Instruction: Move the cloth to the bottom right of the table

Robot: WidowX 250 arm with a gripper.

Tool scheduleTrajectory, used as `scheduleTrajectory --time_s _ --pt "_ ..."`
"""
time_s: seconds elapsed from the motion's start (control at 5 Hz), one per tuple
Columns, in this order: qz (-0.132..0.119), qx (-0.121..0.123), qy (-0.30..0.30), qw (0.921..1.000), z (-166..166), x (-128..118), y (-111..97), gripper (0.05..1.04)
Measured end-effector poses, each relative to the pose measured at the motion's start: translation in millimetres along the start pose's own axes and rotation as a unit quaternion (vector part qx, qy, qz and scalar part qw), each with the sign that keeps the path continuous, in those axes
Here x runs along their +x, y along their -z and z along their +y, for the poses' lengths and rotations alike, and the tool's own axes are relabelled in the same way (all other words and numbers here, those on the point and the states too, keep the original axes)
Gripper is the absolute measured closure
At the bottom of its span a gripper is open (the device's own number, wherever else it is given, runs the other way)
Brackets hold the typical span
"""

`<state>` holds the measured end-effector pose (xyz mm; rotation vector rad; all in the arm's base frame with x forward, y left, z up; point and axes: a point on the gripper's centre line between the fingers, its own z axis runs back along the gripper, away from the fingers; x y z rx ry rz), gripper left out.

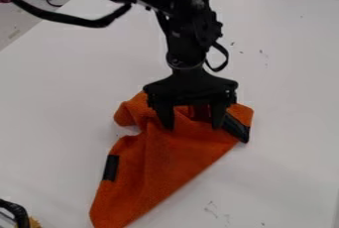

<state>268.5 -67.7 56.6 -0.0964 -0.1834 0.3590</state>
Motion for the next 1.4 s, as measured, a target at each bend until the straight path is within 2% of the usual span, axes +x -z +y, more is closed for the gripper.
scheduleTrajectory --time_s 0.2,0.4,0.6,0.8,1.0,1.2,1.4 --pt "-0.016 -0.001 -0.001 0.9999 1 2 -17 0.084" --pt "-0.021 -0.006 0.007 0.9997 0 -1 -34 0.084" --pt "0.038 0.01 0.035 0.9986 16 0 -46 0.084" --pt "0.079 0.017 0.052 0.9954 53 9 -48 0.084" --pt "0.107 0.042 0.042 0.9925 84 16 -51 0.084" --pt "0.107 0.046 0.024 0.9929 116 22 -54 0.084" --pt "0.086 0.05 -0.004 0.9951 140 31 -54 0.084"
